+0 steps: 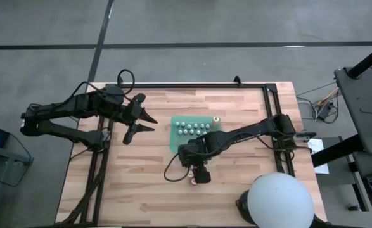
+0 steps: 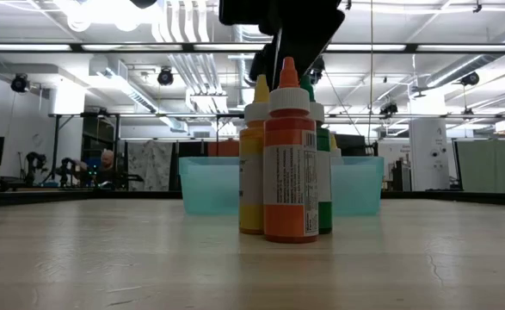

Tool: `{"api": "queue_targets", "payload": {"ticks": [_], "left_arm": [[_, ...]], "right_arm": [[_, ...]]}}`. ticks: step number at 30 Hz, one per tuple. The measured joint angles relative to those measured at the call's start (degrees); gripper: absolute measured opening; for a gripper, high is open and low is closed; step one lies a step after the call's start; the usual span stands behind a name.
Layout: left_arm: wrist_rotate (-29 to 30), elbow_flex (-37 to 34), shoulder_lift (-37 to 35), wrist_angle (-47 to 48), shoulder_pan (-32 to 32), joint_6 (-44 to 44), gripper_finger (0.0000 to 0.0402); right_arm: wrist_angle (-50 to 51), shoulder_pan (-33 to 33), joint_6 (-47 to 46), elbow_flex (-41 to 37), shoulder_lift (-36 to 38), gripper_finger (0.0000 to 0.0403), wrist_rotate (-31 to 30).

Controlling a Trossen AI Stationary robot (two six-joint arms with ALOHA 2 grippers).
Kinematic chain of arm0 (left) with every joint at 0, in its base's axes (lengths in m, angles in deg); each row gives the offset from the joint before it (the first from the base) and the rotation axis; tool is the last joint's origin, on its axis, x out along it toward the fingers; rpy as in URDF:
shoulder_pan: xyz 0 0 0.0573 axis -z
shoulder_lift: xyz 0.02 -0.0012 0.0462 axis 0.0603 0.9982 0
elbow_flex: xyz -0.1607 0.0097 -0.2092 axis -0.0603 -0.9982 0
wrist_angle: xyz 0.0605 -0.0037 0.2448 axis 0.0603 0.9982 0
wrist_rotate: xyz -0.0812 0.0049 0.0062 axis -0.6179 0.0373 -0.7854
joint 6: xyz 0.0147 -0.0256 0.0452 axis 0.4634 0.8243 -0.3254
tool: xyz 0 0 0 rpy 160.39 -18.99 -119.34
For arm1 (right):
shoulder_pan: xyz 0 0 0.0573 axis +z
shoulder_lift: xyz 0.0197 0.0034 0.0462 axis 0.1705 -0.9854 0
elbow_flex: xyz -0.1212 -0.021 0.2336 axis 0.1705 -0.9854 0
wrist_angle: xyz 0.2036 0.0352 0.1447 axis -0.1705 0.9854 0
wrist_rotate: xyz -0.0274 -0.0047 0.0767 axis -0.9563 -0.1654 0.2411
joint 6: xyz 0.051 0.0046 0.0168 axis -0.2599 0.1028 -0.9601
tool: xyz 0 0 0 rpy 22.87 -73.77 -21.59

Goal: Pick & Place food coloring
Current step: Put the big red food coloring bottle into the green container

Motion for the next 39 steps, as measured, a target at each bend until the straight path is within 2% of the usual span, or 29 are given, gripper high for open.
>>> {"api": "queue_targets", "payload": {"ticks": [34, 39], "left_arm": [[0.03, 0.00, 0.00, -0.02, -0.07, 0.20, 0.0108], [0.44, 0.00, 0.00, -0.02, -0.09, 0.02, 0.0108]], "right_arm": [[0.08, -1.03, -0.42, -1.68, -0.77, 0.0214, -0.48], [0.09, -1.03, -0.39, -1.75, -0.77, 0.0195, -0.23]]}}
